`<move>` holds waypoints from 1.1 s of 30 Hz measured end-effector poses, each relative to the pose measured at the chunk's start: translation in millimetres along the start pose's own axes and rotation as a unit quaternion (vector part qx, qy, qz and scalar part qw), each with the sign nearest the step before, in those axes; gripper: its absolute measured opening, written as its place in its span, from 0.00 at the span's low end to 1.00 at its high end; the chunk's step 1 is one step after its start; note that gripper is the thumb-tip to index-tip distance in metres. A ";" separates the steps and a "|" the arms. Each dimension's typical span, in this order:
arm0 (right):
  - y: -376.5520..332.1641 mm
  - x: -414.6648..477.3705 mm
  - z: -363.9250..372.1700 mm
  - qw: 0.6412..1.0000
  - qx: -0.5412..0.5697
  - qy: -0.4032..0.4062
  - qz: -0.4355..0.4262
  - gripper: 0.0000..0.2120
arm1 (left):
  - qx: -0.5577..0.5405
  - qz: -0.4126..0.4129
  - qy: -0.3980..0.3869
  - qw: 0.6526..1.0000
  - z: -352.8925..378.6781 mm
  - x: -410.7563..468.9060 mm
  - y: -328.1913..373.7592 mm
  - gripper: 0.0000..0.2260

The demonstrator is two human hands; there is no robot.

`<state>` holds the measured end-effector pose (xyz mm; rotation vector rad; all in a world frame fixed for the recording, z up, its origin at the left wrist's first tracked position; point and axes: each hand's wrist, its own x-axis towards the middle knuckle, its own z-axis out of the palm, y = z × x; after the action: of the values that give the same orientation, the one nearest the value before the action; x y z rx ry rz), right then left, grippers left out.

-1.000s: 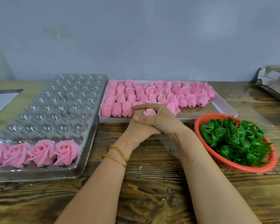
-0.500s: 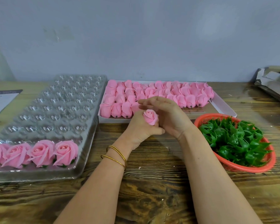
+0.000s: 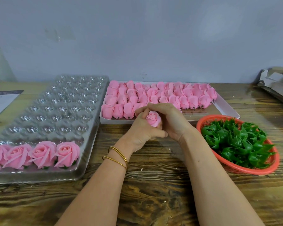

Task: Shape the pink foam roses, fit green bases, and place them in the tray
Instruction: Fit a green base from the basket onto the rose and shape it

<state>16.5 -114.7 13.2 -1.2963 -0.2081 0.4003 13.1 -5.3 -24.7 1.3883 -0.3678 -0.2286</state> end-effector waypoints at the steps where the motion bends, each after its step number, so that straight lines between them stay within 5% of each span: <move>1: 0.5 0.3 -0.7 1.000 -0.006 -0.002 -0.006 0.13 | -0.009 -0.009 0.002 1.000 -0.2 0.1 0.3 0.20; 7: 2.3 0.0 -0.8 0.994 -0.073 -0.006 -0.081 0.10 | -0.031 -0.036 0.010 0.999 -1.5 0.9 1.3 0.17; 24: 4.8 -2.4 -0.8 0.988 -0.132 -0.002 -0.074 0.07 | -0.044 -0.022 0.027 0.998 2.8 -1.7 9.7 0.23; 33: 3.4 -3.9 -0.1 0.992 -0.104 -0.037 -0.057 0.05 | -0.044 -0.012 0.024 0.999 1.9 -0.9 6.9 0.17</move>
<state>12.4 -115.6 10.2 -1.4678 -0.3927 0.3367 11.1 -5.6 -17.8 1.3106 -0.2975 -0.2274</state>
